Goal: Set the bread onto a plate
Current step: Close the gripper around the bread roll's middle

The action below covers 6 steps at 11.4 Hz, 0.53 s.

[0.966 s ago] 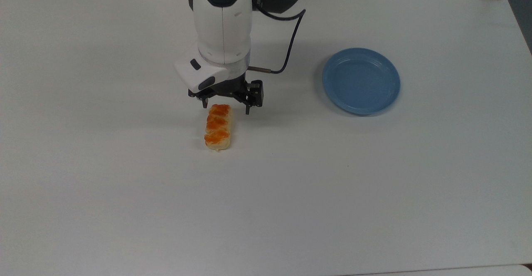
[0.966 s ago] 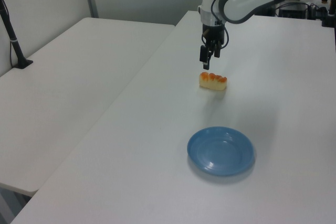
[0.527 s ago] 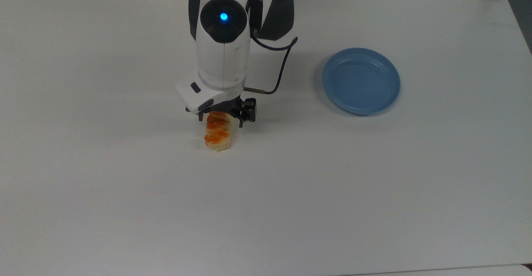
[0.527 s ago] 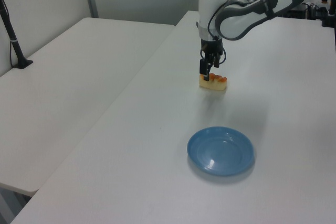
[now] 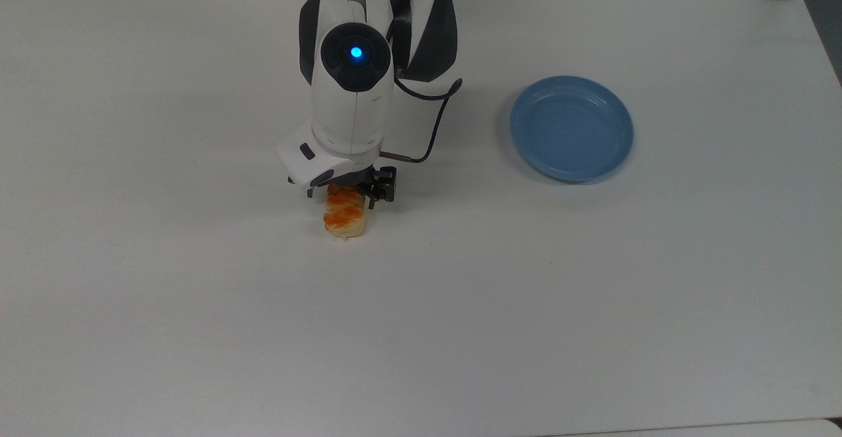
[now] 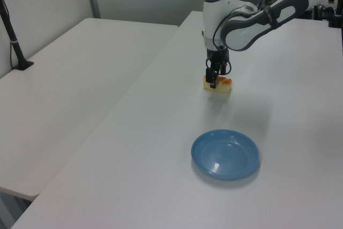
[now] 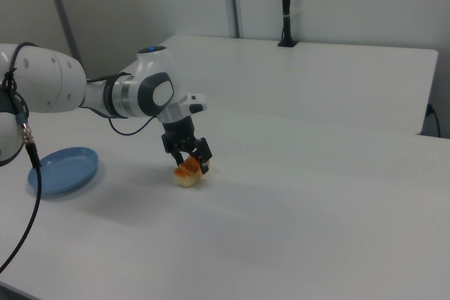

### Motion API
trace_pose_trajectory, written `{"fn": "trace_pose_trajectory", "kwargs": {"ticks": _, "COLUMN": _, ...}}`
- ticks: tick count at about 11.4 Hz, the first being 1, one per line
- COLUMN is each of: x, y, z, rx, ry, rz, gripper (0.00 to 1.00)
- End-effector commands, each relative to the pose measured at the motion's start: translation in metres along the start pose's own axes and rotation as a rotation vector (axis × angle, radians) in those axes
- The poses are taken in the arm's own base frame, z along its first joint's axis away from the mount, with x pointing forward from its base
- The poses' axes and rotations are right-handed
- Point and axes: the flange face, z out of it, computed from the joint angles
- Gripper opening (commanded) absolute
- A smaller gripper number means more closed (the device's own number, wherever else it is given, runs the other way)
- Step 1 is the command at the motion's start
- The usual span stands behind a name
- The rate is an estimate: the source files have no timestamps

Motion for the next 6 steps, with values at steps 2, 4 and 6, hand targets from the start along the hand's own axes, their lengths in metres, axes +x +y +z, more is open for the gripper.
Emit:
{"fn": "trace_pose_trajectory", "kwargs": {"ticks": 2, "x": -0.007, "y": -0.001, "z": 0.008, "rx": -0.015, "ry": 0.011, "rz": 0.027, "gripper": 0.67}}
{"fn": "trace_pose_trajectory", "kwargs": {"ticks": 4, "x": -0.007, "y": -0.011, "z": -0.004, "rx": -0.003, "ry": 0.021, "rz": 0.080, "gripper": 0.47}}
{"fn": "trace_pose_trajectory", "kwargs": {"ticks": 6, "x": -0.010, "y": -0.018, "z": -0.028, "rx": 0.014, "ry": 0.037, "rz": 0.073, "gripper": 0.44}}
